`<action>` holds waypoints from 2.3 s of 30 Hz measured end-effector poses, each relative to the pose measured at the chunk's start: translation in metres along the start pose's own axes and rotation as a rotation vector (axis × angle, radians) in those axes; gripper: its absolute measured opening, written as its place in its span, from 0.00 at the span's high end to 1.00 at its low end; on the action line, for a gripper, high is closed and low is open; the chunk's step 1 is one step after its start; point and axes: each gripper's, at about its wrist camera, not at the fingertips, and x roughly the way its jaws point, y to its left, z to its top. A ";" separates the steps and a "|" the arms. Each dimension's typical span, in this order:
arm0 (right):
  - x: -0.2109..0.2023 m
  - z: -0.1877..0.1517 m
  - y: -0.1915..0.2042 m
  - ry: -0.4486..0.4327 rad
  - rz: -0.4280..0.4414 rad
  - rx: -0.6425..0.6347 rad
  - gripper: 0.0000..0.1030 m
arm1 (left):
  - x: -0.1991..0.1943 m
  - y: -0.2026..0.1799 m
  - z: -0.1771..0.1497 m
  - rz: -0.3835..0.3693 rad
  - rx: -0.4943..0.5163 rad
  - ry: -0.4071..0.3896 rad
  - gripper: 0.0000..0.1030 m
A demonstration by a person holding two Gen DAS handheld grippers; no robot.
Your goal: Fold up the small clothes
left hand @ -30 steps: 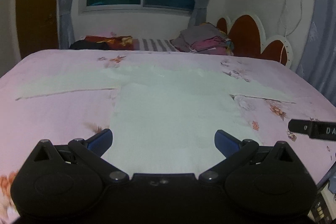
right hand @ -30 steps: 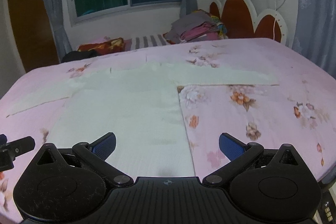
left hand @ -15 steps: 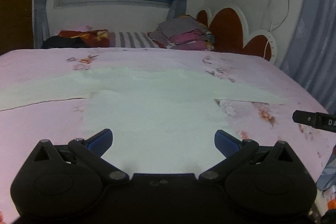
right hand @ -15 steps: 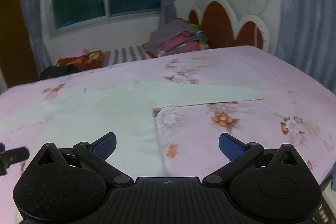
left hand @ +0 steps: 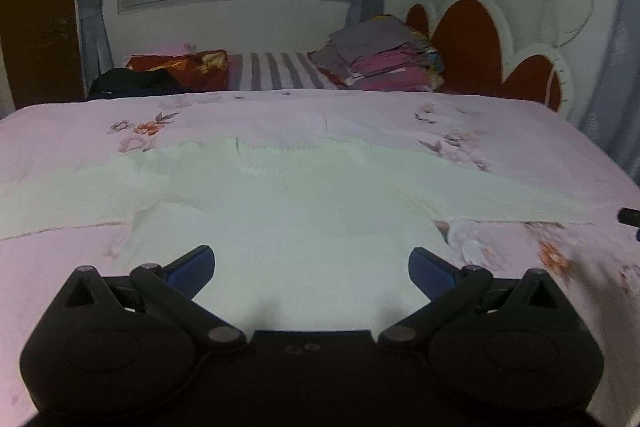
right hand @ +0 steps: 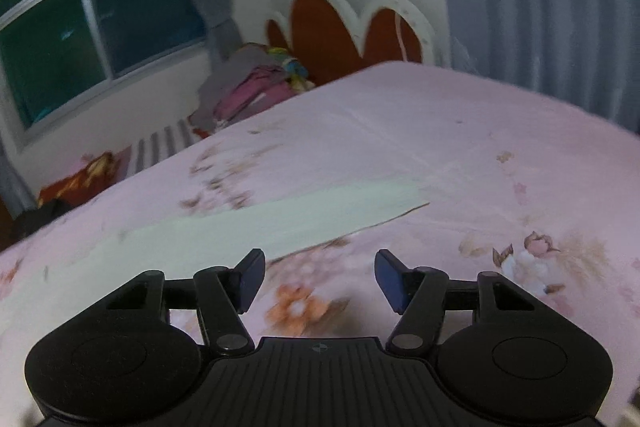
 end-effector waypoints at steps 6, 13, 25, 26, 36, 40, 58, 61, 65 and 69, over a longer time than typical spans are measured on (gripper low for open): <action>0.083 0.028 -0.059 0.062 -0.024 0.132 0.57 | 0.042 -0.031 0.020 0.047 0.012 0.020 0.00; 0.152 0.033 -0.108 0.141 -0.032 0.288 0.57 | 0.073 -0.036 0.030 0.117 -0.033 0.060 0.00; 0.168 0.032 -0.134 0.129 -0.002 0.358 0.94 | 0.070 -0.002 0.039 0.213 -0.090 0.072 0.00; 0.167 0.032 -0.135 0.129 -0.005 0.353 0.96 | 0.070 0.002 0.040 0.215 -0.090 0.079 0.00; 0.145 0.045 -0.012 0.137 0.132 0.071 0.97 | 0.078 0.070 0.016 0.268 -0.125 0.173 0.00; 0.127 0.024 0.069 0.171 0.239 -0.051 0.97 | 0.077 0.101 0.007 0.277 -0.144 0.181 0.00; 0.103 -0.134 0.351 0.314 0.510 -0.497 0.97 | 0.032 0.234 -0.028 0.283 -0.281 0.154 0.02; 0.104 -0.154 0.367 0.297 0.491 -0.590 0.59 | 0.034 0.235 -0.025 0.294 -0.273 0.177 0.01; 0.079 -0.159 0.357 0.179 0.496 -0.655 0.19 | 0.038 0.227 -0.014 0.139 -0.303 0.146 0.17; 0.074 -0.137 0.307 0.210 0.461 -0.508 0.54 | 0.064 0.192 0.008 -0.056 -0.311 0.129 0.32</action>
